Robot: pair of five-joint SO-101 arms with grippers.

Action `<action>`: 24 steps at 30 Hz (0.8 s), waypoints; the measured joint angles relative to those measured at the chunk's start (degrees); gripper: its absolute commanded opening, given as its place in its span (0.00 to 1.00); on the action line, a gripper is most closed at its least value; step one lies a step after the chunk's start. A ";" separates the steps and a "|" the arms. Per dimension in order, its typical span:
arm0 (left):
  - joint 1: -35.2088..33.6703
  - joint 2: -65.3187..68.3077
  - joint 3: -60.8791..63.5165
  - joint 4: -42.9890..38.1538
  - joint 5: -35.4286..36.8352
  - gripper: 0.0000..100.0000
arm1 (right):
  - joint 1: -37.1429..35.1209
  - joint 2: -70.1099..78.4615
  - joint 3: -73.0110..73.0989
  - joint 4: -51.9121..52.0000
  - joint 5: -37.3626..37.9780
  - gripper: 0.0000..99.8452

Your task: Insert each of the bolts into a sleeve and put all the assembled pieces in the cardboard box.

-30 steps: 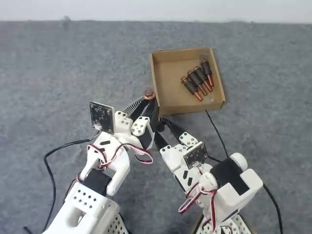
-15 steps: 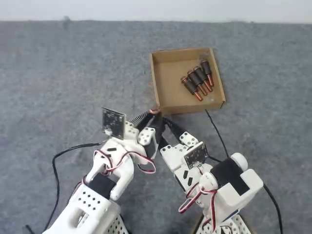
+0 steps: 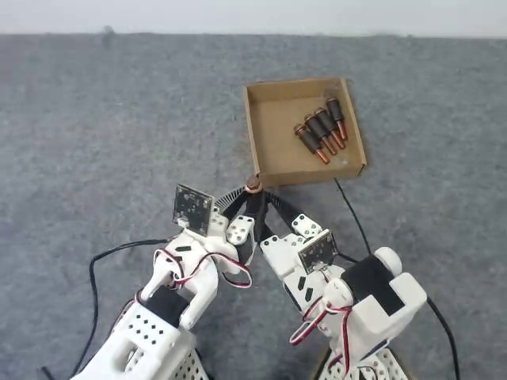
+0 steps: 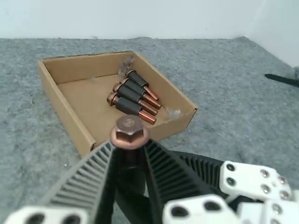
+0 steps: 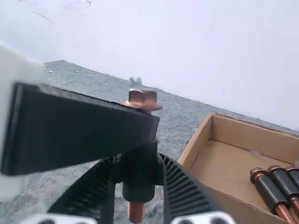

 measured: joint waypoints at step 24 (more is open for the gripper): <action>-1.76 0.62 1.49 0.62 1.67 0.20 | 1.85 0.18 0.00 -0.18 0.00 0.01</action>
